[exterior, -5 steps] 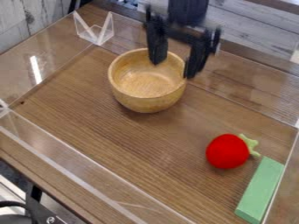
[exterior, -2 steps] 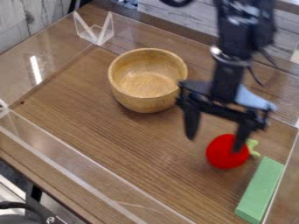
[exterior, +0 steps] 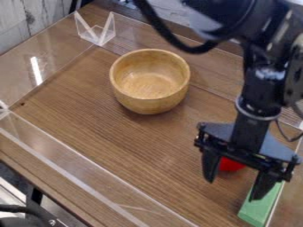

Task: Put the green block in the brown bowl

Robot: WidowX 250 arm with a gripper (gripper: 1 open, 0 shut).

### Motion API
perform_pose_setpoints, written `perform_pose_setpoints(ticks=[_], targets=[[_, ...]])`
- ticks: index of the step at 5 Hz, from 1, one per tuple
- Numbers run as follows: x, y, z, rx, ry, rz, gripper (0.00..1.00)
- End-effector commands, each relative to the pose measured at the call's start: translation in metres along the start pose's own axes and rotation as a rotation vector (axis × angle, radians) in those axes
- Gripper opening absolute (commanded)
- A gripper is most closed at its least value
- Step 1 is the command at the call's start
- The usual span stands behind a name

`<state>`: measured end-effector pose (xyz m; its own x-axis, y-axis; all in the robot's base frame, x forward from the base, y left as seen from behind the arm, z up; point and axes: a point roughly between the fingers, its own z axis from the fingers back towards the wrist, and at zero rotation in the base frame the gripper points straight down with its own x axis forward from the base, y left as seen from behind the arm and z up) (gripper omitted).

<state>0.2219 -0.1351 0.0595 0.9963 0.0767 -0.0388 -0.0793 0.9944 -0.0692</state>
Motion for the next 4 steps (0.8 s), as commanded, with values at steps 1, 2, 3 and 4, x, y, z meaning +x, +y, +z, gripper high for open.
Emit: perform_pose_setpoints(ticks=[1, 2, 3, 4], targets=[[0.0005, -0.0147, 0.0093, -0.049, -0.085, 0.025, 1.0], [0.0012, -0.0209, 0.0072, -0.072, -0.118, 0.056, 1.0], [-0.0022, -0.0217, 0.0134, -0.074, -0.149, 0.087, 1.0], [-0.0051, -0.0211, 0.0154, -0.072, -0.164, 0.127, 1.0]])
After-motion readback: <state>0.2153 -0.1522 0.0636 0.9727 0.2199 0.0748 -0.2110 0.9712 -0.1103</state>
